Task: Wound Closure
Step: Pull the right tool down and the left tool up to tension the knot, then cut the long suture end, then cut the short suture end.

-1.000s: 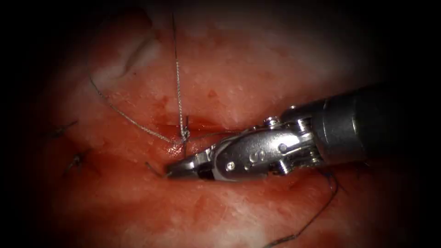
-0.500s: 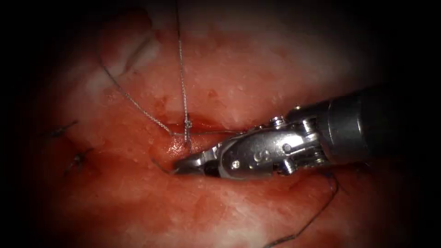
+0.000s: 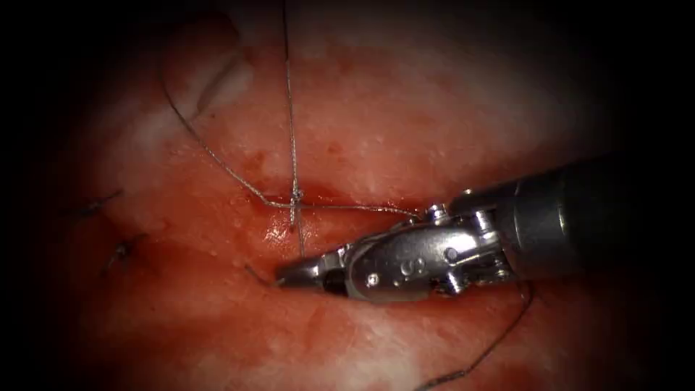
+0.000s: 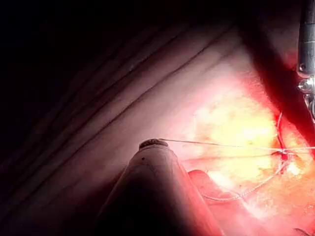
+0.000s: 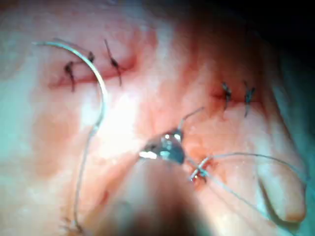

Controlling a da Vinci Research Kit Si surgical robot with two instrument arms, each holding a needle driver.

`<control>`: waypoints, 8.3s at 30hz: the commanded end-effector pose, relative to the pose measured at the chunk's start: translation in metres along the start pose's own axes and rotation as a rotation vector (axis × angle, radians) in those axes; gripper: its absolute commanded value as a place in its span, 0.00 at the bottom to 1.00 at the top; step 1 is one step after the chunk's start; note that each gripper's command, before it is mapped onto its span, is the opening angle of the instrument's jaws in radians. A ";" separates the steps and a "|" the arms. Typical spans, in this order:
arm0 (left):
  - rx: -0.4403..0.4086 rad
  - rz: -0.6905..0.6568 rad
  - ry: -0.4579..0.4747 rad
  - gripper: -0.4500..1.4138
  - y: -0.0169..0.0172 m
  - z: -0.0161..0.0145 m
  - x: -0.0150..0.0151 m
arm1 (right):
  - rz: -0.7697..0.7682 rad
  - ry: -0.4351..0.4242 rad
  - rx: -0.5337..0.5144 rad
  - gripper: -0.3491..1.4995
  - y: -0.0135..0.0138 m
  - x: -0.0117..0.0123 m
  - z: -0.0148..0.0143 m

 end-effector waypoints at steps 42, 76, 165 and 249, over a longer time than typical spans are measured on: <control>0.026 0.033 0.011 0.00 0.0001 0.0022 -0.0008 | 0.264 0.069 -0.089 0.01 -0.0030 0.0024 0.0009; -0.133 0.051 0.023 0.00 0.0184 -0.0198 0.0082 | 1.064 0.233 -0.263 0.86 0.0073 -0.0079 -0.0034; -0.229 -0.052 0.048 0.89 0.0280 -0.0191 0.0041 | 0.767 0.144 -0.381 0.91 0.0037 -0.0048 -0.0126; -0.328 -0.167 0.186 0.45 0.0343 -0.0094 0.0026 | 0.743 0.154 -0.295 0.89 0.0022 -0.0039 -0.0093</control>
